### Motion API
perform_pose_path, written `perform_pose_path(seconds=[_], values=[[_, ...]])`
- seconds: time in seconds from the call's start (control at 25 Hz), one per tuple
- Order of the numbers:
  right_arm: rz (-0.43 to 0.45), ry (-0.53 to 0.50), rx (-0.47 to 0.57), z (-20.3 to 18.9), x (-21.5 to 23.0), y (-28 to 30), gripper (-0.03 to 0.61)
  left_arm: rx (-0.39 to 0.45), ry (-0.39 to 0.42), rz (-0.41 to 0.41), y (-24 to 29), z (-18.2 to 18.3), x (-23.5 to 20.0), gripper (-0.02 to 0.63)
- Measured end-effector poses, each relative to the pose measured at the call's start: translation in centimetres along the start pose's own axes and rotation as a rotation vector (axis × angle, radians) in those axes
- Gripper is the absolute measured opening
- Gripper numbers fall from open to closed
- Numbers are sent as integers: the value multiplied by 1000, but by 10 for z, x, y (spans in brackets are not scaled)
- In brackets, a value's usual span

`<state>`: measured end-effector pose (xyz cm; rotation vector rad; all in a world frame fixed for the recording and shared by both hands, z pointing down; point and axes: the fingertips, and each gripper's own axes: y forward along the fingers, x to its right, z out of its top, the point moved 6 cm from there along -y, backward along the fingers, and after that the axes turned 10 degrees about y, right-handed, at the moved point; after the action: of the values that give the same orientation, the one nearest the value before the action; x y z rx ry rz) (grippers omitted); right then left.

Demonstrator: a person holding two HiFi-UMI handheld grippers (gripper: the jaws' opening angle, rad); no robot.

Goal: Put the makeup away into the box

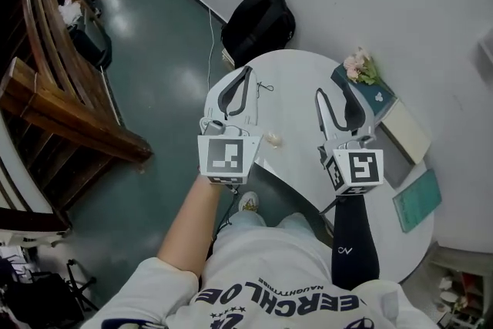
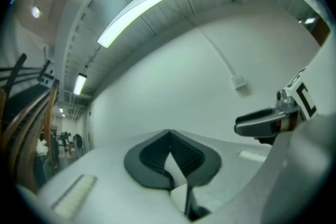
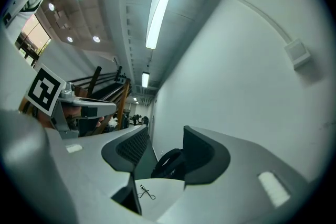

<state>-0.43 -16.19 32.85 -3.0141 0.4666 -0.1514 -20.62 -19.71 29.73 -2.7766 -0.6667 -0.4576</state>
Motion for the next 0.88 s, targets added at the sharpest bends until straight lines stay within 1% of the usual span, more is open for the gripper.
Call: perform_pose_path(seconds=[0.2,0.44,0.64,0.72,0.76,0.88], values=[[-72,-3,3,-4,-17,23,242,4,-22,-87,22,-17,-27,0],[-143,-9,-9,-10,-28,36,241,38,-52,-162,39,-28,-42,0],[-156,9,-48,-23,-32,47,239,36,-73,-195,46,-42,-45,0],[-128,14,-93,-32,-35,53,239,43,-76,-204,46,-42,-46,0],[-100,17,-138,-41,-38,57,245,43,-82,-207,46,-43,-47,0],[-9,7,-332,-81,-50,69,271,42,-104,-216,44,-47,-49,0]])
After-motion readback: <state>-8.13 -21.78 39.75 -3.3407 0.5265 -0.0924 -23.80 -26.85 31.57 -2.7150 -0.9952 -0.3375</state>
